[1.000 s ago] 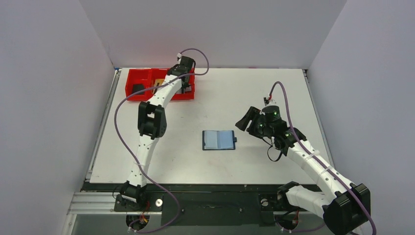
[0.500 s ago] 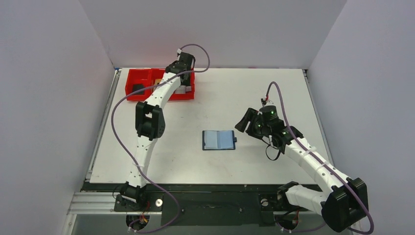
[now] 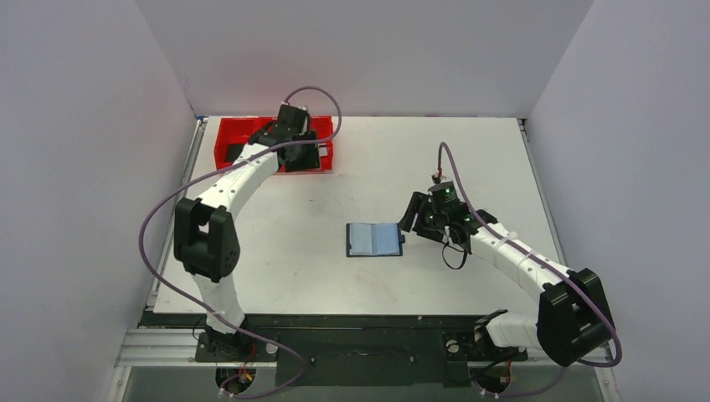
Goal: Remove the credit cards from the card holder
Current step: Place the credit card in the storage box, then close the card holder at the center of the board.
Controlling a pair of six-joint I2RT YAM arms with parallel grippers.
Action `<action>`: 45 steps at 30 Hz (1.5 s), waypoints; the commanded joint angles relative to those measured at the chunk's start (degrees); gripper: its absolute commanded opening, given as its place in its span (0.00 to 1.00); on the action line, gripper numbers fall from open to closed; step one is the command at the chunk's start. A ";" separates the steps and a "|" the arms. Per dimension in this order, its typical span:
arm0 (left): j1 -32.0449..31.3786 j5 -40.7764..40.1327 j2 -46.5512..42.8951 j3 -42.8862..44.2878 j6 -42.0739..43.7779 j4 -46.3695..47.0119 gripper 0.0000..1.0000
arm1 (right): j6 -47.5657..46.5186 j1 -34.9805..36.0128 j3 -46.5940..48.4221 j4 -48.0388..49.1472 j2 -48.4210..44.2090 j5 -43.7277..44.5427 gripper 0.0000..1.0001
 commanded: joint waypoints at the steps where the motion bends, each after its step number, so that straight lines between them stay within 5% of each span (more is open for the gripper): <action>1: -0.48 14.01 -9.65 -17.94 -6.64 9.07 0.45 | -1.66 1.21 -0.84 4.45 3.68 1.66 0.57; 7: -3.84 25.82 -15.38 -34.55 -10.41 17.97 0.47 | -1.69 2.30 -0.70 7.16 8.63 2.67 0.56; 16: -6.55 34.38 -14.34 -45.48 -17.73 33.42 0.52 | -1.28 3.18 -1.93 10.23 14.72 3.84 0.49; 29: -8.89 29.79 -8.37 -44.32 -15.06 31.81 0.52 | -0.85 3.42 -2.79 12.28 18.47 3.89 0.35; 45: -9.88 33.92 -6.70 -44.19 -18.54 36.94 0.46 | -0.73 3.95 -2.59 12.42 19.72 3.05 0.18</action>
